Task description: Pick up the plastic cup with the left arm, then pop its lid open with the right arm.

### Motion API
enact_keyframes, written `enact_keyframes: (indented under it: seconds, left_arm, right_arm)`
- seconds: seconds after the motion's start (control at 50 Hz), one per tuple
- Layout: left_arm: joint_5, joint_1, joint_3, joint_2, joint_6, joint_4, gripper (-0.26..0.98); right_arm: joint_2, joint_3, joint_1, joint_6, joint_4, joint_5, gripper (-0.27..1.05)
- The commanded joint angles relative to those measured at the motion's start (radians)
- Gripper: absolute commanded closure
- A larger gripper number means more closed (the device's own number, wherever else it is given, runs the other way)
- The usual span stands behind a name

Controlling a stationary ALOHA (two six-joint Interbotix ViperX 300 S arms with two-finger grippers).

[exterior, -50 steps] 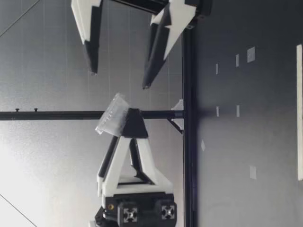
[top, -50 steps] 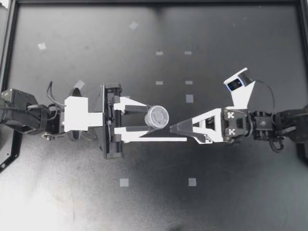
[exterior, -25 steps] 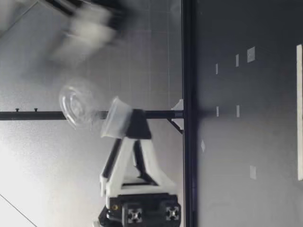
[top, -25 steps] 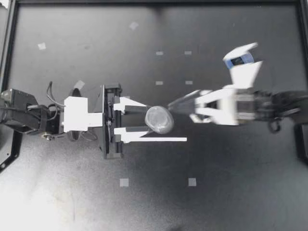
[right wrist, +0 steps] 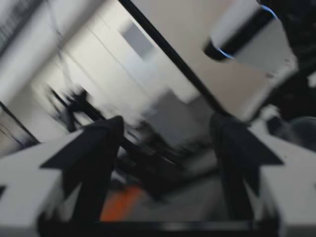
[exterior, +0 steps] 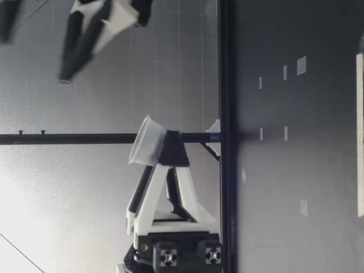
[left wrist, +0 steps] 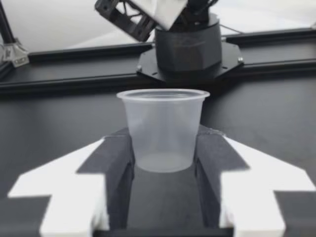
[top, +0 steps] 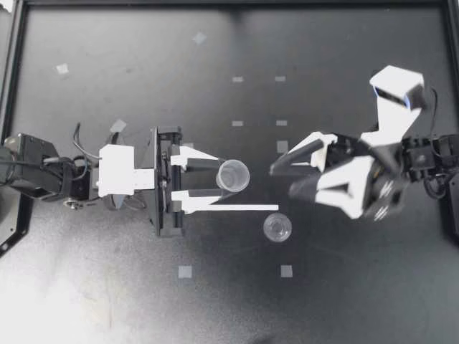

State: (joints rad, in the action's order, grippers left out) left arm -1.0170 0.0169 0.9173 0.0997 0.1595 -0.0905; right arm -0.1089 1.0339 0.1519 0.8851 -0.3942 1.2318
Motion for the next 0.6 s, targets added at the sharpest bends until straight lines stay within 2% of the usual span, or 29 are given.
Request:
enact_keyframes:
  seconds: [0.0,0.32,0.44,0.58]
  left_arm:
    - [-0.008,-0.002,-0.018,-0.015,-0.005,0.002,0.44]
    - [-0.008,-0.002,-0.020,-0.025,-0.028,0.002,0.44]
    - [-0.008,-0.002,-0.021,-0.026,-0.031,0.003,0.44]
    - [-0.008,-0.002,-0.026,-0.025,-0.031,0.003,0.44]
  right_arm:
    - [-0.021,-0.028,0.008,-0.117,-0.026,-0.083,0.09]
    - [-0.207,-0.057,0.005,-0.695,-0.077,-0.479,0.09]
    - [-0.230,-0.035,0.005,-0.785,-0.067,-0.560,0.09]
    - [-0.209,-0.011,0.005,-0.787,-0.044,-0.540,0.09]
